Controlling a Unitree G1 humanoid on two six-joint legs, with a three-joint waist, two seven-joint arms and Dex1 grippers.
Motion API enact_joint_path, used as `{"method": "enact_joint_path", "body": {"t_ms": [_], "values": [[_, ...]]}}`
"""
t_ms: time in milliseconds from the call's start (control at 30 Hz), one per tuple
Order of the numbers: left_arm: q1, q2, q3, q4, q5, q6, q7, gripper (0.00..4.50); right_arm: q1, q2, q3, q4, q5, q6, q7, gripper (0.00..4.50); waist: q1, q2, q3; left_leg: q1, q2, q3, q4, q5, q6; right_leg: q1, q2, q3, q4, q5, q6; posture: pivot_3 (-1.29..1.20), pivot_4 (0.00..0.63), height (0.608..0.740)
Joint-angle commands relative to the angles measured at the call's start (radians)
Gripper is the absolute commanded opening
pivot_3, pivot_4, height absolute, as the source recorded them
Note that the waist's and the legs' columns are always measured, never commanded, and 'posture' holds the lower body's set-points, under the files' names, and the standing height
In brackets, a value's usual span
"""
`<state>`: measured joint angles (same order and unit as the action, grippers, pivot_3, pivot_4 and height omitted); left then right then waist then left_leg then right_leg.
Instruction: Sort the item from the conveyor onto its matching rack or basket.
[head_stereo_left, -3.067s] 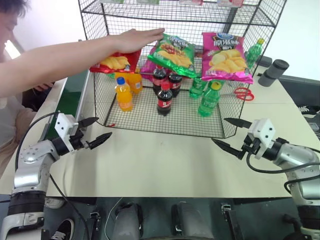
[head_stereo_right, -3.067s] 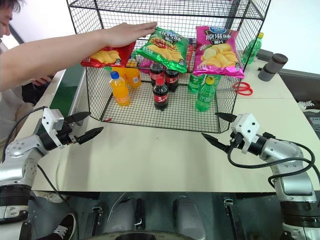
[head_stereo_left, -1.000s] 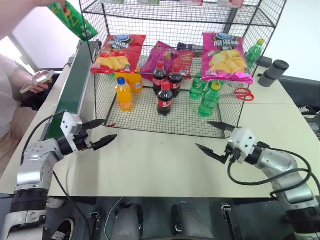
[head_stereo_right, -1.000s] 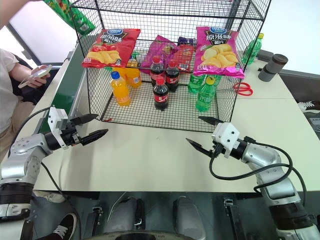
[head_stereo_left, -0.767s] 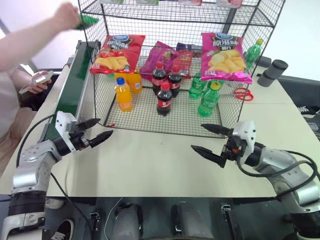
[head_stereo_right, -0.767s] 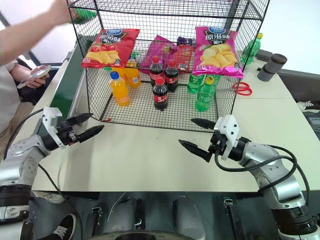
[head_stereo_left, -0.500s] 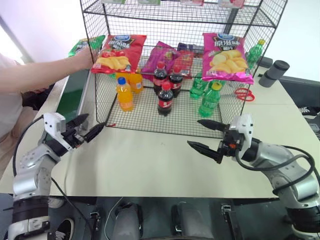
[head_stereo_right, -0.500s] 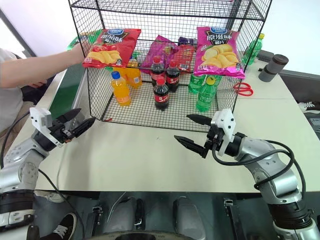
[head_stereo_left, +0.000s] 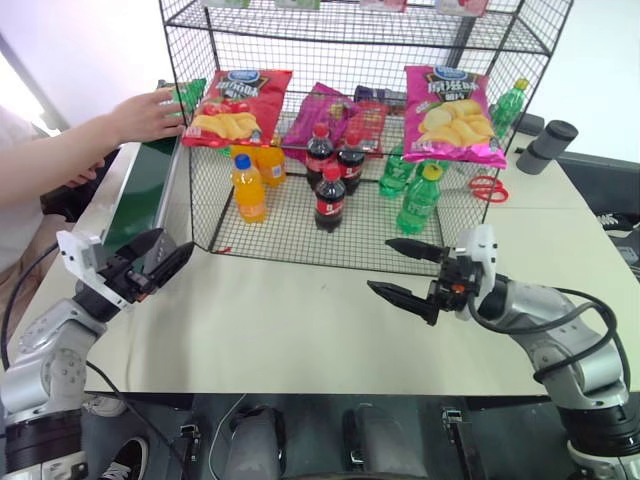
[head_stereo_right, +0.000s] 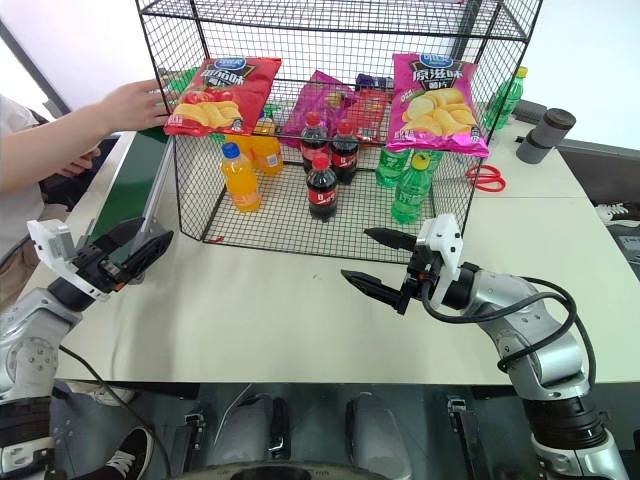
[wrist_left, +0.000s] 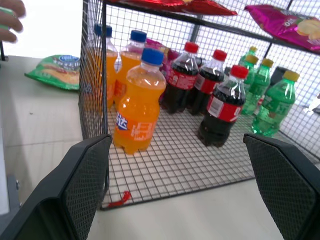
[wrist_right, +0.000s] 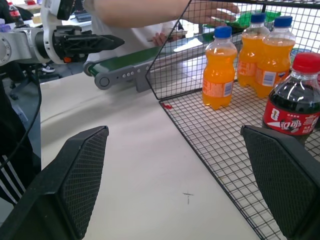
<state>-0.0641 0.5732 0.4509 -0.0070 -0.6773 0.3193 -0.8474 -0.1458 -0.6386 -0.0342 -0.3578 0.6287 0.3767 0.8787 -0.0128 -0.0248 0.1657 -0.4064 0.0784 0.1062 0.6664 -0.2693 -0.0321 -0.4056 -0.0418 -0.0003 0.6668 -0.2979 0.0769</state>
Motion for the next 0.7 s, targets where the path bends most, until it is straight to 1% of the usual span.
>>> {"method": "enact_joint_path", "body": {"t_ms": [33,167,267,333,467,533,600,700], "values": [[0.035,0.013,0.019,-0.049,0.012,-0.026,-0.002,4.50,-0.038,0.024,0.022,0.002,-0.019,-0.017,0.012,4.42,-0.001,0.000,0.000,0.000,0.000,0.000,0.000,0.000,0.000,0.000,0.000,0.000,0.000,0.000,0.000,0.00,0.150,0.740],[0.094,0.006,0.055,-0.083,0.038,-0.055,0.051,4.50,-0.095,0.061,0.061,0.042,-0.032,-0.009,0.029,4.42,-0.004,0.000,0.000,0.000,0.001,0.000,0.000,0.000,0.000,-0.001,0.000,0.000,0.000,0.000,0.000,0.00,0.150,0.740],[0.144,-0.013,0.096,-0.094,0.090,-0.132,0.118,4.50,-0.139,0.084,0.094,0.084,-0.054,-0.021,0.054,4.42,-0.003,0.000,0.000,0.000,0.001,0.000,0.000,0.000,0.000,-0.001,0.000,0.000,0.000,0.000,0.000,0.00,0.150,0.740],[0.183,-0.041,0.124,-0.114,0.131,-0.187,0.176,4.50,-0.172,0.104,0.115,0.110,-0.066,-0.026,0.070,4.42,-0.002,0.000,0.000,0.000,0.001,0.000,0.000,0.000,0.000,-0.001,-0.001,0.000,0.000,0.000,0.000,0.00,0.150,0.740],[0.281,-0.114,0.188,-0.178,0.156,-0.239,0.277,4.50,-0.228,0.138,0.157,0.161,-0.094,-0.045,0.110,4.42,-0.002,0.000,0.000,0.000,0.001,0.001,0.000,0.000,0.001,-0.001,-0.001,0.000,0.000,0.000,0.000,0.00,0.150,0.740],[0.333,-0.155,0.215,-0.202,0.191,-0.289,0.327,4.50,-0.256,0.157,0.170,0.191,-0.099,-0.048,0.131,4.42,-0.003,0.000,0.000,0.000,0.002,0.001,0.000,-0.001,0.001,-0.001,-0.002,0.000,0.000,0.000,0.000,0.00,0.150,0.740],[0.378,-0.190,0.234,-0.227,0.181,-0.316,0.343,4.50,-0.284,0.175,0.186,0.219,-0.114,-0.057,0.148,4.42,-0.003,0.000,0.000,0.000,0.002,0.001,0.000,-0.001,0.001,-0.001,-0.002,0.000,-0.001,0.000,0.000,0.00,0.150,0.740],[0.401,-0.217,0.261,-0.227,0.183,-0.338,0.393,4.50,-0.317,0.201,0.212,0.248,-0.128,-0.059,0.169,4.42,0.000,0.000,0.000,0.000,0.002,0.001,0.000,-0.001,0.001,-0.001,-0.002,0.000,0.000,0.000,0.000,0.00,0.150,0.740]]}}
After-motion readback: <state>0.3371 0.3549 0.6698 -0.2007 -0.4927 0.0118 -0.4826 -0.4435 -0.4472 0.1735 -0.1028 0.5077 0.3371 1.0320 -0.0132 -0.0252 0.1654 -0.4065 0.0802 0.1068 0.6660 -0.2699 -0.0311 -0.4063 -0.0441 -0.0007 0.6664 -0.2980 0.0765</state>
